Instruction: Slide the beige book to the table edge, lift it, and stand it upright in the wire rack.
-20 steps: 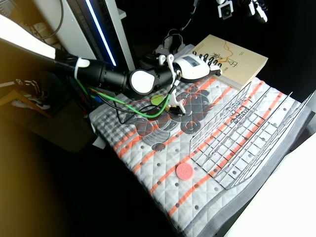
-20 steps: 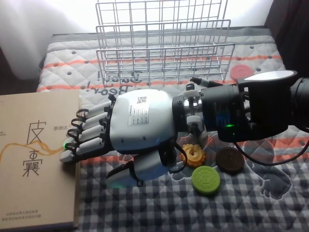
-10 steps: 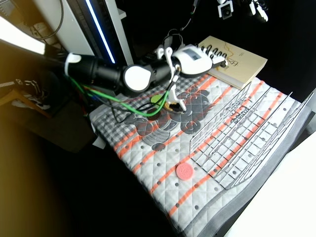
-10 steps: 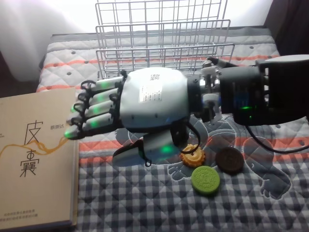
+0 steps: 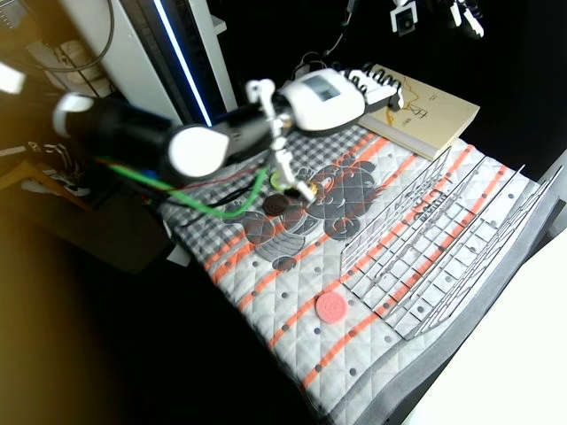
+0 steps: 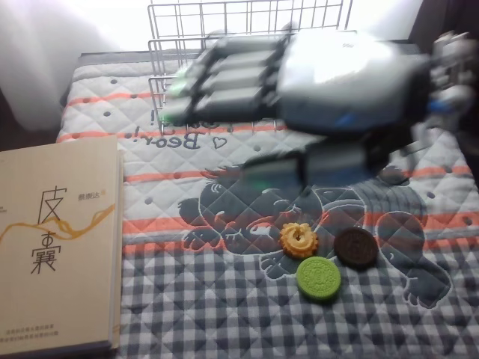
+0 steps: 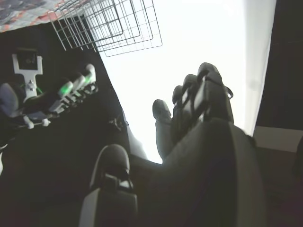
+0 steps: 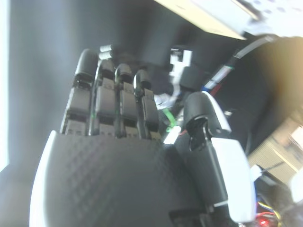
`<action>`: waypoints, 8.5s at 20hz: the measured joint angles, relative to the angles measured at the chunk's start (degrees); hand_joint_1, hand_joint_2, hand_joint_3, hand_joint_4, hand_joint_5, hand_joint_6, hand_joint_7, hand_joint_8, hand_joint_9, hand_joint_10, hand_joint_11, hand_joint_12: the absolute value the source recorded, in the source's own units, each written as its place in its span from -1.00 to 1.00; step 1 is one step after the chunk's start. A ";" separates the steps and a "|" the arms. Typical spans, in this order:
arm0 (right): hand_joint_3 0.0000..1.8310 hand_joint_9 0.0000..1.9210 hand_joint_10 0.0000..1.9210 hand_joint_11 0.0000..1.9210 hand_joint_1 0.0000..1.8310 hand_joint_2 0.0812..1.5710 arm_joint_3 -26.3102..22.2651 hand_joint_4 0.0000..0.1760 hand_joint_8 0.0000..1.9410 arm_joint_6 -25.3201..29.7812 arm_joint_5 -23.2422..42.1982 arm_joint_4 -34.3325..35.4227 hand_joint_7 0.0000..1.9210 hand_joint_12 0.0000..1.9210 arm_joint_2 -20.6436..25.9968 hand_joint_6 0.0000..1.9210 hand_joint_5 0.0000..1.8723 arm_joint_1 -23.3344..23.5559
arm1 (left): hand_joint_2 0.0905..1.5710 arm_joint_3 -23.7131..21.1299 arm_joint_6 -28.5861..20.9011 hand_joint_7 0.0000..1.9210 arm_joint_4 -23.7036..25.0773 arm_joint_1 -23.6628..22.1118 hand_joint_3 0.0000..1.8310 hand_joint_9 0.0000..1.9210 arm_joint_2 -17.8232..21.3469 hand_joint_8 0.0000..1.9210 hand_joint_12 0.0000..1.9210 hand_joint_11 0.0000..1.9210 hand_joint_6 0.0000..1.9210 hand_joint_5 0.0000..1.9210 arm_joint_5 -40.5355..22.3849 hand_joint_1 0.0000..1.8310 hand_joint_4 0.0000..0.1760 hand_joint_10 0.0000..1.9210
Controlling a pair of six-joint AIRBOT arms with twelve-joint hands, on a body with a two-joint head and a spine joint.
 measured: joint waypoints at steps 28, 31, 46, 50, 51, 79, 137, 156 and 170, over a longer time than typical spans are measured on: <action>-1.00 -0.66 -1.00 -0.72 -0.72 0.69 -6.88 -1.00 -1.00 -18.23 15.76 31.93 -0.65 -0.96 11.82 -1.00 -0.66 -11.80 | -0.03 24.72 -34.64 -0.84 3.50 -2.36 -1.00 -0.80 -20.31 -1.00 0.18 -1.00 -1.00 -0.91 33.62 -0.58 0.21 -0.99; -1.00 -0.68 -1.00 -0.70 -0.69 0.70 -6.88 -1.00 -1.00 -18.21 15.76 31.91 -0.66 -0.96 11.87 -1.00 -0.66 -11.82 | -0.01 25.94 -34.69 -0.88 4.96 -3.58 -1.00 -0.85 -21.31 -1.00 0.25 -1.00 -1.00 -0.91 37.05 -0.53 0.51 -1.00; -1.00 -0.71 -0.99 -0.73 -0.69 0.71 -6.88 -1.00 -0.99 -18.34 15.56 31.80 -0.65 -0.99 11.87 -0.99 -0.64 -12.59 | 0.13 32.17 -38.27 -0.38 8.59 -8.13 -1.00 -0.43 -22.97 -0.98 0.39 -1.00 -0.98 -0.45 44.44 -0.39 -1.00 -0.97; -1.00 -0.72 -1.00 -0.76 -0.71 0.71 -6.88 -1.00 -1.00 -18.34 15.67 31.91 -0.66 -1.00 11.87 -0.99 -0.63 -12.59 | 0.30 33.97 -39.39 0.37 8.46 -9.77 -1.00 0.00 -22.97 -0.80 0.81 -0.43 -0.98 0.37 45.70 -0.20 -1.00 0.10; -1.00 -0.72 -1.00 -0.76 -0.70 0.71 -6.88 -1.00 -1.00 -18.34 15.69 31.93 -0.66 -1.00 11.87 -0.99 -0.63 -12.59 | 0.31 34.27 -39.50 0.39 8.59 -10.10 -1.00 0.03 -22.95 -0.58 0.90 -0.31 -0.99 0.43 45.64 -0.15 -1.00 0.38; -1.00 -0.70 -1.00 -0.65 -0.79 0.75 -9.68 -1.00 -1.00 -18.40 19.71 37.33 -0.70 -0.97 15.50 -1.00 -0.70 -19.85 | 0.33 27.04 -29.79 0.03 10.86 -26.86 -1.00 0.01 -12.61 -0.04 0.54 -0.10 -0.36 0.14 18.51 0.61 -1.00 0.15; -1.00 -0.80 -1.00 -0.81 -0.83 0.74 -8.55 -1.00 -1.00 -17.70 22.60 41.13 -0.73 -0.94 11.21 -1.00 -0.66 -25.46 | 0.39 50.21 -30.56 -0.08 31.30 -69.83 -0.90 -0.08 -35.76 0.29 0.94 -0.02 0.02 -0.14 41.35 0.50 -1.00 0.52; -1.00 -0.80 -1.00 -1.00 -0.82 0.73 -8.20 -1.00 -1.00 -17.00 22.60 40.96 -0.75 -0.31 10.86 -1.00 -0.65 -26.05 | 0.28 50.97 -32.15 0.18 27.10 -63.17 -1.00 0.11 -36.54 -0.31 0.04 -0.05 -0.38 0.22 37.05 0.52 -1.00 0.04; -0.99 -0.74 -0.99 -1.00 -0.82 0.78 -8.15 -1.00 -1.00 -16.52 22.62 41.20 -0.70 -0.33 10.60 -1.00 -0.66 -26.08 | 0.27 46.77 -33.09 -0.51 20.72 -55.58 -1.00 -0.53 -34.71 -1.00 0.10 -0.90 -1.00 -0.64 29.75 0.03 0.66 -0.98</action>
